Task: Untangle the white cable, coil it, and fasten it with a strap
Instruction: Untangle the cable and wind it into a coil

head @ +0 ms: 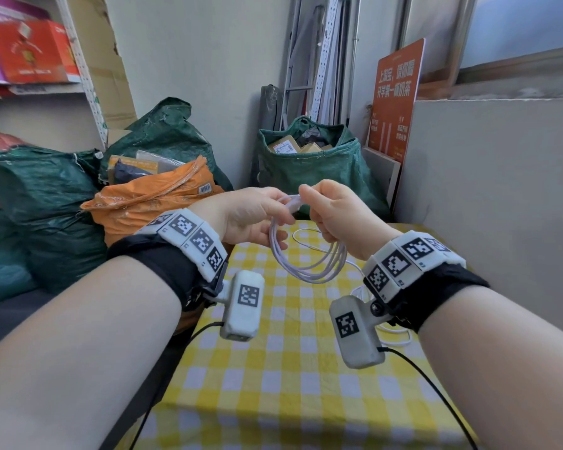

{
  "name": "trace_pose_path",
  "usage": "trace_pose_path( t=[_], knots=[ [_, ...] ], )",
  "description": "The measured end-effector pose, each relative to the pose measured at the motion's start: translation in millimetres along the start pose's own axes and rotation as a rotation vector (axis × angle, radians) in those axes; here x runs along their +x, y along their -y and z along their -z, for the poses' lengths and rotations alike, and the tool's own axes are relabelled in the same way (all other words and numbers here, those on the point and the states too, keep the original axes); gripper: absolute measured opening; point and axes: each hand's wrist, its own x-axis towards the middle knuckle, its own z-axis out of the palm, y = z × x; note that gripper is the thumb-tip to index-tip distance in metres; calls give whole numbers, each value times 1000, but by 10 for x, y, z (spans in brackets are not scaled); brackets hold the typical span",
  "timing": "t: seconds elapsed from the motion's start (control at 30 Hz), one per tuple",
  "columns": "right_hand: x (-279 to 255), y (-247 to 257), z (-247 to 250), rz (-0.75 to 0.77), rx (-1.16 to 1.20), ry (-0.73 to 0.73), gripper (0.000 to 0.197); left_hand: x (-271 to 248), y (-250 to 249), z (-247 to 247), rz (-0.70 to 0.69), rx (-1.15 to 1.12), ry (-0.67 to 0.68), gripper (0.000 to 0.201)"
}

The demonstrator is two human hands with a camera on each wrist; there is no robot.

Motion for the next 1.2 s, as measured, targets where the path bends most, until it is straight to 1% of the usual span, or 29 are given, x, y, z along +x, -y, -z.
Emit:
trace_pose_path(
  t=[0.07, 0.1, 0.17, 0.2, 0.23, 0.27, 0.3, 0.37, 0.43, 0.53, 0.6, 0.73, 0.87, 1.0, 1.1, 1.2],
  knots=[
    [-2, 13, -6, 4, -33, 22, 26, -9, -35, 7, -22, 128, -25, 40],
    [0, 16, -12, 11, -46, 33, 26, -21, -60, -15, -28, 221, -14, 35],
    [4, 20, -25, 37, -61, 41, 22, -49, -97, -75, -49, 343, 16, 10],
    [6, 21, -23, 44, -48, 37, 19, -58, -104, -93, -63, 347, 22, 7],
    [4, 22, -10, 46, -13, 32, 16, -45, -91, -92, -78, 315, 20, 18],
    [1, 18, 8, 43, 31, 29, 14, -42, -84, -95, -83, 232, 28, 24],
    [0, 6, 31, 36, 72, 29, 14, -32, -74, -81, -99, 131, 41, 24],
    [-10, -27, 85, 0, 138, 49, 19, -39, -62, -50, -130, -52, 52, 13],
    [-9, -54, 128, -81, 226, 97, 28, -48, -45, -14, -139, -169, 45, 14],
    [-18, -68, 172, -219, 428, 181, 37, -72, -17, 3, -156, -234, 39, 30],
    [-24, -64, 203, -257, 541, 205, 38, -94, -15, 4, -158, -261, 45, 31],
    [-25, -46, 241, -266, 689, 230, 34, -76, 47, 35, -133, -355, 31, 37],
    [4, -27, 264, -261, 701, 193, 35, -59, 96, -5, -153, -474, 36, 36],
    [33, -37, 252, -276, 698, 85, 33, -49, 59, -48, -164, -450, 45, 33],
    [29, -42, 253, -273, 664, 30, 30, -70, 30, -43, -117, -359, 87, 29],
    [17, -56, 259, -224, 557, 17, 24, -98, -1, -41, -51, -263, 114, 27]
  ],
)
